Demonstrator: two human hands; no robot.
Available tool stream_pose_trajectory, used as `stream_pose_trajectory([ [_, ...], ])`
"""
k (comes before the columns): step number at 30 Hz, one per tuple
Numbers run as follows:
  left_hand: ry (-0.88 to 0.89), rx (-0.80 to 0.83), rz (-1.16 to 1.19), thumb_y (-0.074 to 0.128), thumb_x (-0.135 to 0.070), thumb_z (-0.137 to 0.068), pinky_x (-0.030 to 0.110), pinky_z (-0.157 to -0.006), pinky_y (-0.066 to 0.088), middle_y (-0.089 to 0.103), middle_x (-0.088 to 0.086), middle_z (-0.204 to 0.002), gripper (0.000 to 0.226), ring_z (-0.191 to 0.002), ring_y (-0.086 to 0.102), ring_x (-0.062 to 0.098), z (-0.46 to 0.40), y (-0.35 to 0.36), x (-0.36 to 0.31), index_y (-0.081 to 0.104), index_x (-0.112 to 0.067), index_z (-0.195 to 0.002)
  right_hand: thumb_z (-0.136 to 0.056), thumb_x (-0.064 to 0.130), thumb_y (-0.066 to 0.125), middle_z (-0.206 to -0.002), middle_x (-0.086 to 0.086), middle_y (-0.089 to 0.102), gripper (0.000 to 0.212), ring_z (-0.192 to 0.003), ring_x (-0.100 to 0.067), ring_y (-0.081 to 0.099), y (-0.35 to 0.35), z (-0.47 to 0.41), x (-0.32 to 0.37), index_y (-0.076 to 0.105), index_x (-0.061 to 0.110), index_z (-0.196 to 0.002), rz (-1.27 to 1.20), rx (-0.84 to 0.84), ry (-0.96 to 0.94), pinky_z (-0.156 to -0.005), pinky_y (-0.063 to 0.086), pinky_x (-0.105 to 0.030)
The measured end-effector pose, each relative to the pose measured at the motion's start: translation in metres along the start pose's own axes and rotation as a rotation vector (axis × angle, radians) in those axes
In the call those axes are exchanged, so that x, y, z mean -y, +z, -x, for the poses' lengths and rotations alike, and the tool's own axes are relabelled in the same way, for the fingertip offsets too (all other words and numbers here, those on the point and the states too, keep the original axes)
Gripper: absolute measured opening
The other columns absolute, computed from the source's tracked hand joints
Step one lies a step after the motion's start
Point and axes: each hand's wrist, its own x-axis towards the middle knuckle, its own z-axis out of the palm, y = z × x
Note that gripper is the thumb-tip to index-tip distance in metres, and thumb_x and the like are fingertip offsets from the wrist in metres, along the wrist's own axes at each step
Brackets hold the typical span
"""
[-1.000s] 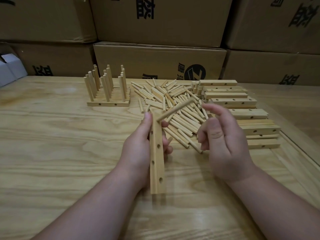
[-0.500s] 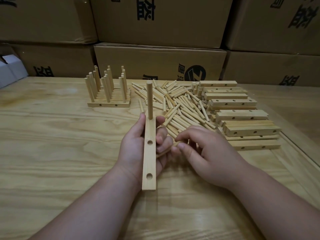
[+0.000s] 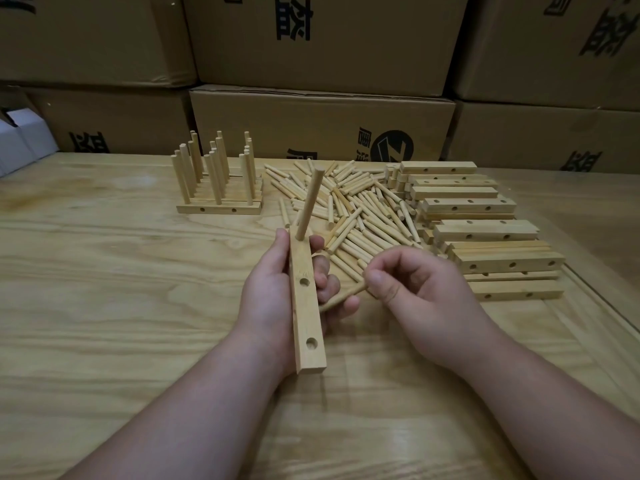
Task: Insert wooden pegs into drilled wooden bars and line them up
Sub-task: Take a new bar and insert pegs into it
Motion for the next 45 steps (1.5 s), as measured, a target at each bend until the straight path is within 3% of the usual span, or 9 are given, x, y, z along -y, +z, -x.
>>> stream_pose_trajectory([
  [5, 0.04, -0.096, -0.012, 0.041, -0.06, -0.101, 0.028, -0.042, 0.047, 0.043, -0.001, -0.056, 0.046, -0.042, 0.04, 0.013, -0.001, 0.001, 0.001, 0.062, -0.019, -0.091, -0.094, 0.029, 0.056, -0.064, -0.017, 0.052, 0.018, -0.054, -0.036, 0.047, -0.002, -0.001, 0.008, 0.061, 0.013, -0.088, -0.128, -0.262, -0.112, -0.047, 0.041, -0.047],
  [8, 0.081, -0.133, -0.071, 0.044, -0.063, -0.099, 0.026, -0.038, 0.04, 0.044, -0.002, -0.056, 0.049, -0.043, 0.042, 0.013, -0.001, 0.003, 0.004, 0.066, -0.021, -0.085, -0.098, 0.028, 0.054, -0.067, -0.018, 0.051, 0.016, -0.053, -0.034, 0.046, -0.003, -0.001, 0.014, 0.061, 0.016, -0.089, -0.14, -0.331, -0.168, -0.043, 0.039, -0.042],
  [11, 0.121, -0.127, -0.139, 0.051, -0.067, -0.094, 0.025, -0.037, 0.036, 0.044, -0.003, -0.057, 0.051, -0.045, 0.043, 0.012, 0.0, 0.005, 0.006, 0.072, -0.026, -0.074, -0.099, 0.026, 0.055, -0.068, -0.014, 0.054, 0.014, -0.054, -0.03, 0.049, 0.0, 0.0, 0.015, 0.062, 0.018, -0.091, -0.13, -0.301, -0.186, -0.044, 0.042, -0.038],
  [17, 0.164, -0.121, -0.205, 0.054, -0.07, -0.091, 0.027, -0.038, 0.037, 0.045, -0.001, -0.058, 0.049, -0.046, 0.042, 0.013, -0.002, 0.003, 0.008, 0.073, -0.028, -0.077, -0.093, 0.03, 0.061, -0.07, -0.013, 0.058, 0.014, -0.054, -0.026, 0.053, 0.003, 0.002, 0.018, 0.064, 0.017, -0.089, -0.081, -0.257, -0.212, -0.045, 0.046, -0.037],
  [24, 0.197, -0.118, -0.236, 0.053, -0.069, -0.093, 0.027, -0.04, 0.038, 0.044, 0.001, -0.057, 0.05, -0.045, 0.041, 0.013, -0.005, 0.001, 0.011, 0.071, -0.023, -0.087, -0.09, 0.024, 0.066, -0.075, 0.0, 0.071, 0.014, -0.063, -0.016, 0.069, 0.005, 0.003, 0.024, 0.068, 0.011, -0.09, -0.153, -0.235, -0.225, -0.056, 0.053, -0.019],
  [34, 0.197, -0.151, -0.209, 0.051, -0.071, -0.092, 0.027, -0.042, 0.038, 0.043, 0.001, -0.057, 0.052, -0.044, 0.041, 0.014, -0.006, 0.0, 0.008, 0.076, -0.028, -0.077, -0.088, 0.026, 0.066, -0.077, -0.004, 0.074, 0.016, -0.066, -0.019, 0.071, 0.006, 0.002, 0.023, 0.072, 0.011, -0.09, -0.179, -0.148, -0.084, -0.057, 0.053, -0.02],
  [39, 0.192, -0.186, -0.175, 0.054, -0.073, -0.09, 0.027, -0.042, 0.039, 0.041, 0.002, -0.058, 0.053, -0.045, 0.039, 0.016, -0.006, -0.001, 0.007, 0.077, -0.028, -0.075, -0.086, 0.029, 0.066, -0.078, 0.0, 0.076, 0.017, -0.067, -0.018, 0.072, 0.005, 0.001, 0.021, 0.073, 0.015, -0.091, -0.157, -0.132, 0.005, -0.055, 0.057, -0.035],
  [45, 0.205, -0.207, -0.162, 0.053, -0.073, -0.09, 0.026, -0.042, 0.041, 0.043, 0.001, -0.058, 0.052, -0.043, 0.042, 0.014, -0.006, -0.003, 0.007, 0.076, -0.028, -0.076, -0.086, 0.029, 0.067, -0.078, 0.002, 0.077, 0.018, -0.07, -0.017, 0.074, 0.005, 0.001, 0.022, 0.074, 0.015, -0.094, -0.147, -0.09, 0.007, -0.058, 0.056, -0.022],
])
